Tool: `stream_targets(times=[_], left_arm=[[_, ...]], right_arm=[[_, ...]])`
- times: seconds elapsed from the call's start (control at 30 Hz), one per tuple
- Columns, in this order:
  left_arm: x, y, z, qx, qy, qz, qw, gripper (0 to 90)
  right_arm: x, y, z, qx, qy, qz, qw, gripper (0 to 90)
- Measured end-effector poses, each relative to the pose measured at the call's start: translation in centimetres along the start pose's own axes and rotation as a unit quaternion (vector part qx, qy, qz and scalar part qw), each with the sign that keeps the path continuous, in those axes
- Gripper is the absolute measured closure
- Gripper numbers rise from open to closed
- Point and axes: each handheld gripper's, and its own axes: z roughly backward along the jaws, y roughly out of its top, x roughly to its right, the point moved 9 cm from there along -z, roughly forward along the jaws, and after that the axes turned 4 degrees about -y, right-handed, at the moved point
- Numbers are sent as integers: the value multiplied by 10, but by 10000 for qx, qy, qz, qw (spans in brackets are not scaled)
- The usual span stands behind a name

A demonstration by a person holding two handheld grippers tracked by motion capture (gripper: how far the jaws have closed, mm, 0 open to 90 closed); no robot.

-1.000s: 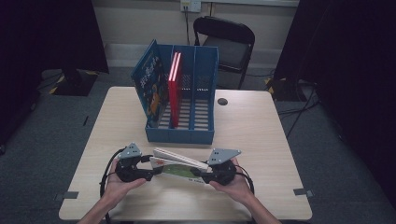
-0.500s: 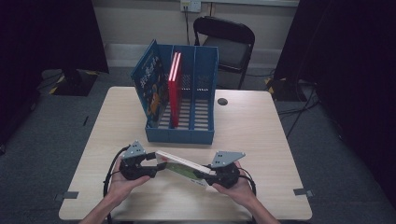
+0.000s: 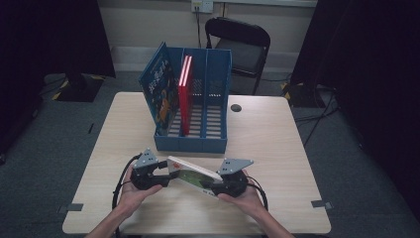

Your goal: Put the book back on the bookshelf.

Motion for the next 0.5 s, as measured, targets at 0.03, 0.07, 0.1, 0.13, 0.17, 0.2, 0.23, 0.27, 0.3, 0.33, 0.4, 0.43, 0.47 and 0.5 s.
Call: stream_targets(times=[0.03, 0.07, 0.1, 0.13, 0.17, 0.2, 0.23, 0.27, 0.3, 0.33, 0.4, 0.43, 0.47, 0.5], left_arm=[[0, 0, 0, -1, -9, -4, 10000, 455], [1, 0, 0, -19, -21, -30, 10000, 454], [1, 0, 0, -25, -25, -48, 10000, 454], [1, 0, 0, -24, -17, -27, 10000, 453], [1, 0, 0, -24, -17, -27, 10000, 453], [1, 0, 0, -19, -8, -36, 10000, 453], [1, 0, 0, -19, -8, -36, 10000, 453], [1, 0, 0, -27, -3, -25, 10000, 453], [1, 0, 0, -27, -3, -25, 10000, 453], [1, 0, -1, -14, 1, -35, 10000, 453], [1, 0, -1, -12, 2, -36, 10000, 453], [1, 0, -1, -8, 2, -22, 10000, 453], [1, 0, -1, -18, 2, -31, 10000, 453], [1, 0, -1, -10, 0, -44, 10000, 451]], right_arm=[[0, 0, 0, 0, 0, 0, 10000, 645], [-2, 1, -4, -23, -26, 65, 10000, 646], [-2, 1, -5, -39, -57, 88, 9999, 652], [-3, 1, -6, -33, -74, 92, 9999, 659], [-3, 1, -6, -33, -74, 92, 9999, 659], [-2, 1, -6, -35, -150, 102, 9998, 684], [-2, 1, -6, -35, -150, 102, 9998, 684], [0, 1, -7, -33, -228, 94, 9997, 697], [0, 1, -7, -33, -228, 94, 9997, 697], [0, 1, -7, -15, -270, 101, 9996, 696], [1, 1, -7, 2, -288, 92, 9995, 696], [1, 2, -7, 12, -293, 89, 9995, 697], [1, 2, -7, 19, -323, 99, 9994, 723], [1, 2, -7, 28, -307, 104, 9995, 735]])
